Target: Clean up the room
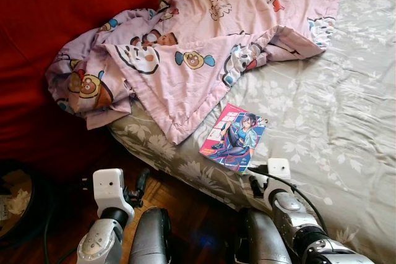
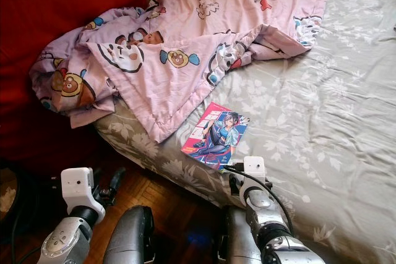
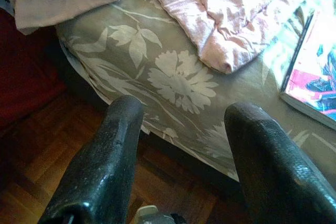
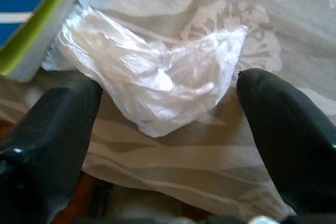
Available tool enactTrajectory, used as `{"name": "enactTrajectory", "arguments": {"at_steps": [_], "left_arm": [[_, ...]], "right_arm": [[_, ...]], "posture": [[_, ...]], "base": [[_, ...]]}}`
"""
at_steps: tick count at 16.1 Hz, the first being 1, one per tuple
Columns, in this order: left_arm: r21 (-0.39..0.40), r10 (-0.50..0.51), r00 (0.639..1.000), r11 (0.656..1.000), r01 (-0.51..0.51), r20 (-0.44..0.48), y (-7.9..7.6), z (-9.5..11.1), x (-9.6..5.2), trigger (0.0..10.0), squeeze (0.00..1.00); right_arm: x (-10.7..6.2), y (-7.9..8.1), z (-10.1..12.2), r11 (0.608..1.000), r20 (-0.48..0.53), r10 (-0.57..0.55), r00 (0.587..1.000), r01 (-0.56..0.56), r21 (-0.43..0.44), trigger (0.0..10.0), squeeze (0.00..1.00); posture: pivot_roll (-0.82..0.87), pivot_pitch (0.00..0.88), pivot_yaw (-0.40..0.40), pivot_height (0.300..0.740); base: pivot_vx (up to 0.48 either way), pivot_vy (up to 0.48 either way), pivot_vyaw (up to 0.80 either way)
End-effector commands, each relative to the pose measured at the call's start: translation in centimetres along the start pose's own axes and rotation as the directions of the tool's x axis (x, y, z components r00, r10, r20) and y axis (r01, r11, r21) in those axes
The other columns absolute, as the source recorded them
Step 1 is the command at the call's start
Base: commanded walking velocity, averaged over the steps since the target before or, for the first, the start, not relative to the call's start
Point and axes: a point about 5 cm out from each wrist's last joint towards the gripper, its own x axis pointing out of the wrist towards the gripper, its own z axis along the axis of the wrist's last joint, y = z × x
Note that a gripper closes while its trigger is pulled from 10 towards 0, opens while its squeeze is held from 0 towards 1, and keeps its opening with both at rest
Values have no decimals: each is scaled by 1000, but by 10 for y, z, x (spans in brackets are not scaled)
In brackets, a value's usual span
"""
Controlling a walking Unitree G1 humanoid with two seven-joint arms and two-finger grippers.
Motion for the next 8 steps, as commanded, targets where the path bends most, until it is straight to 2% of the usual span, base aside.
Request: {"name": "enactTrajectory", "arguments": {"at_steps": [1,2,3,8], "left_arm": [[17,7,1000,1000,-7,-18,1,-2,-4,10000,0],[17,7,1000,1000,-7,-17,1,-2,-4,10000,0],[18,7,1000,1000,-6,-17,1,-2,-5,10000,0],[22,6,1000,1000,-6,-23,1,-3,-7,10000,0]], "right_arm": [[-1,2,-8,1000,-25,10,1000,-10,6,0,0],[-1,3,-8,1000,-25,13,1000,-13,5,0,0],[-1,5,-7,1000,-28,27,999,-27,6,10000,0],[-1,10,-9,999,-33,54,998,-54,4,10000,0]], "posture": [[115,305,4,626],[115,305,4,626],[118,307,5,626],[120,313,8,626]], "base": [[0,0,0],[0,0,0],[0,0,0],[0,0,0]]}}
